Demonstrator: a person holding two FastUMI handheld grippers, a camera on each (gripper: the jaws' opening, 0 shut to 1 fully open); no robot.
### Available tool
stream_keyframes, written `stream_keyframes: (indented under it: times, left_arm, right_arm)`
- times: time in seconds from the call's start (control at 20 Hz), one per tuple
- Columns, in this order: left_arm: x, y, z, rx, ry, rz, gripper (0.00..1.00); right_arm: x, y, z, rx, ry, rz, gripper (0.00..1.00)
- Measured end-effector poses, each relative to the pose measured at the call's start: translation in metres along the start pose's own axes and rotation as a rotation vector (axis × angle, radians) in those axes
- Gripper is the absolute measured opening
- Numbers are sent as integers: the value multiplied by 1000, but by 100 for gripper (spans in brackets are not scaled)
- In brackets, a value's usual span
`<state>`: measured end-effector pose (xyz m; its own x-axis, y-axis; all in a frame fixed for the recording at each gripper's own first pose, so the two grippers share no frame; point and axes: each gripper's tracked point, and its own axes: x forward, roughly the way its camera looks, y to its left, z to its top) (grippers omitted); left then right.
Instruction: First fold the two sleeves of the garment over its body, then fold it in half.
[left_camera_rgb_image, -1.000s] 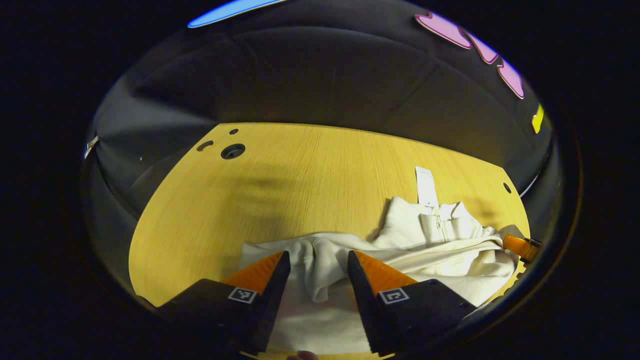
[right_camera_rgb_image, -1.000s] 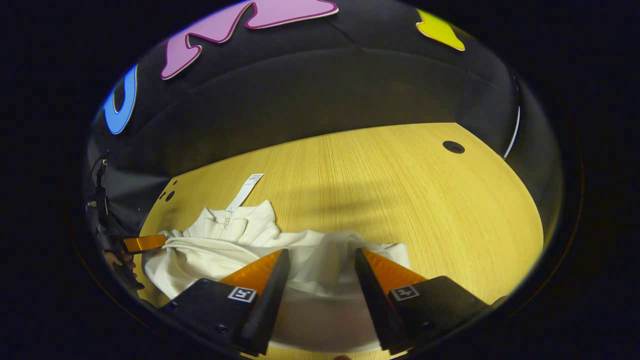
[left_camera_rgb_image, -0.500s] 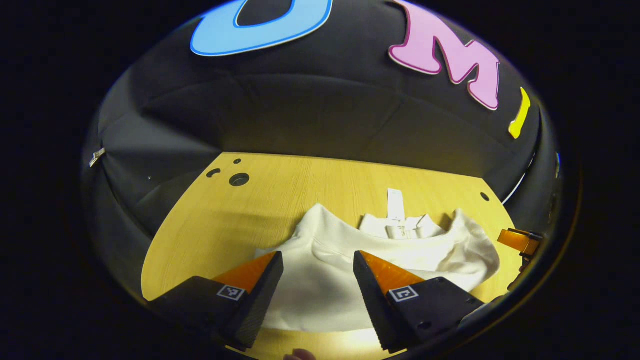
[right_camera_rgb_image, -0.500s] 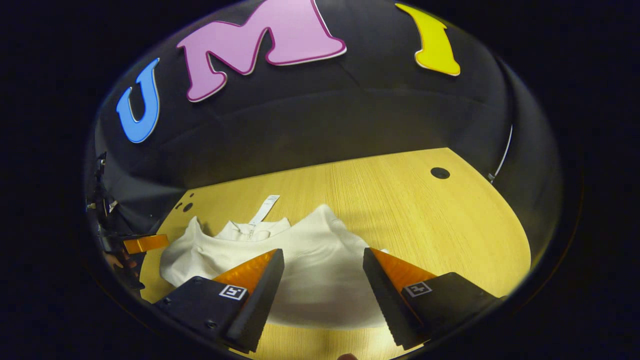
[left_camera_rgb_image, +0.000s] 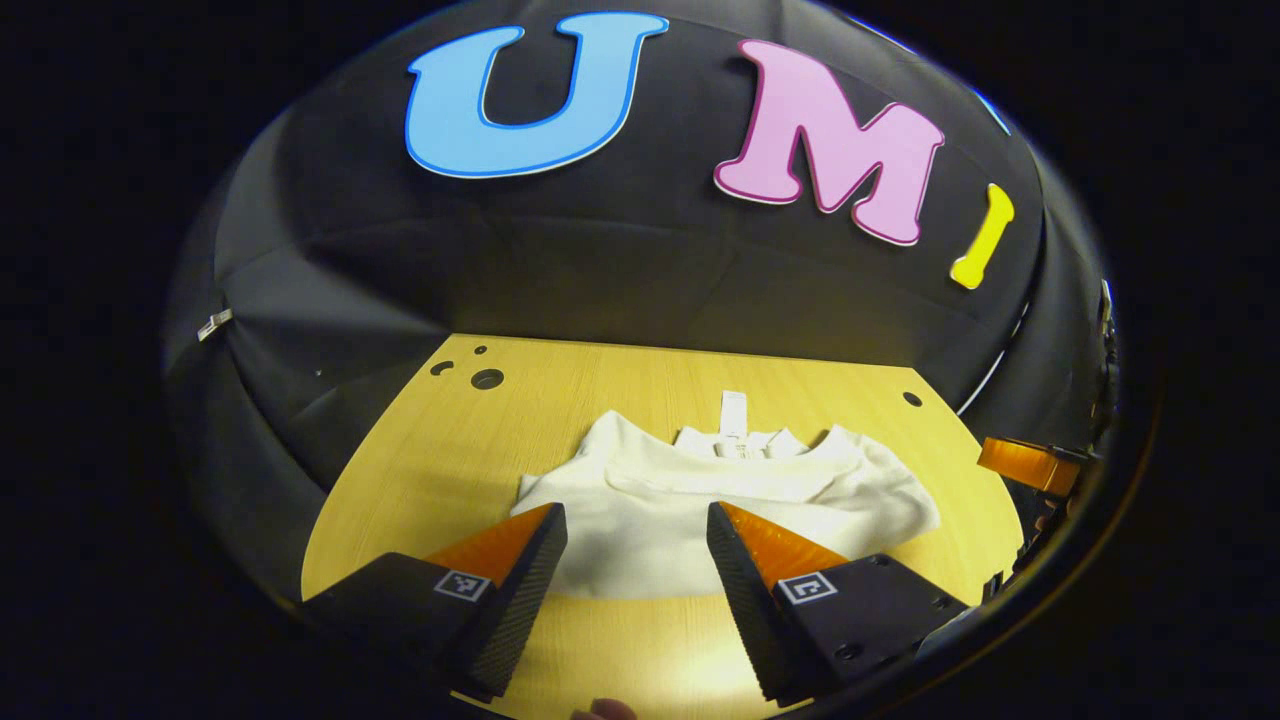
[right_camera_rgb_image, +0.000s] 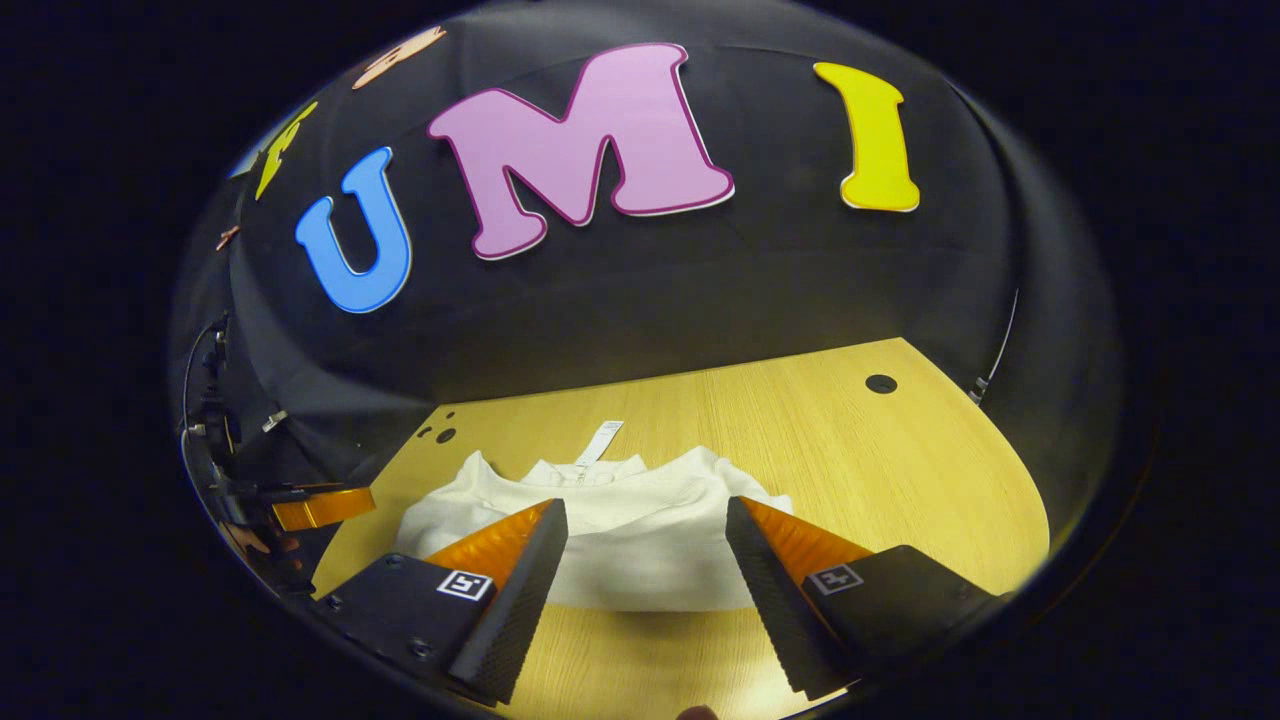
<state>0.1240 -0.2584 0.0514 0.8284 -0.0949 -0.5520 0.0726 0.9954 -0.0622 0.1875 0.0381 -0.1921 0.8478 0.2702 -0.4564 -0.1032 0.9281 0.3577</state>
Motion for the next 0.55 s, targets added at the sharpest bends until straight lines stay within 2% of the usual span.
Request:
stream_keyframes:
  times: [0.15, 0.55]
  left_arm:
    - [-30, -5, -1, -11, -29, -12, 89]
    - [-76, -17, -26, -31, -41, -38, 90]
  right_arm:
    - [-19, 3, 1, -41, -10, -23, 99]
    - [-55, 24, -9, -42, -32, -31, 98]
